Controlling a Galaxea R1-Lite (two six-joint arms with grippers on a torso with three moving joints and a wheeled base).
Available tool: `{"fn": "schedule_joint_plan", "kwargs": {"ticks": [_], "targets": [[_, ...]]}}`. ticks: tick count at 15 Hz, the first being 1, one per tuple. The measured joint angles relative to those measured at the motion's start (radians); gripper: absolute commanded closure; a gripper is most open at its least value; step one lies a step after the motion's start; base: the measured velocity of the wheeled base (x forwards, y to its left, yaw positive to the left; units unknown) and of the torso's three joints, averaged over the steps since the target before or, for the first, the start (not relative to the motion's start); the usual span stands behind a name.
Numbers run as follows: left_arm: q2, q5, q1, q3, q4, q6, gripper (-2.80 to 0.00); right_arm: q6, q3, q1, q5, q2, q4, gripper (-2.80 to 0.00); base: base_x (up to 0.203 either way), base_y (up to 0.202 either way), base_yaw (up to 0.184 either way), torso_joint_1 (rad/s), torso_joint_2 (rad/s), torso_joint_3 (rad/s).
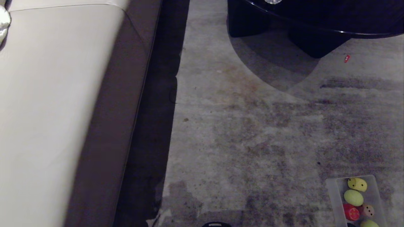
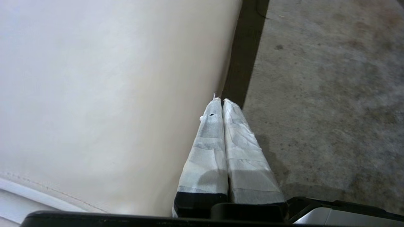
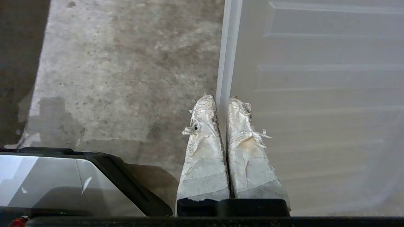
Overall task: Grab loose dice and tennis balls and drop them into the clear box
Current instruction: Close the lid
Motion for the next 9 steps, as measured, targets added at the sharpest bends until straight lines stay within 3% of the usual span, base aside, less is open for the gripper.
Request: {"fn": "schedule_joint_plan", "kwargs": {"ticks": [9], "targets": [[0.0, 0.0, 0.0, 0.0, 0.0, 0.0, 0.0, 0.0, 0.0, 0.0, 0.0, 0.0, 0.0, 0.0, 0.0, 0.0, 0.0, 0.0, 0.0, 0.0]]}}
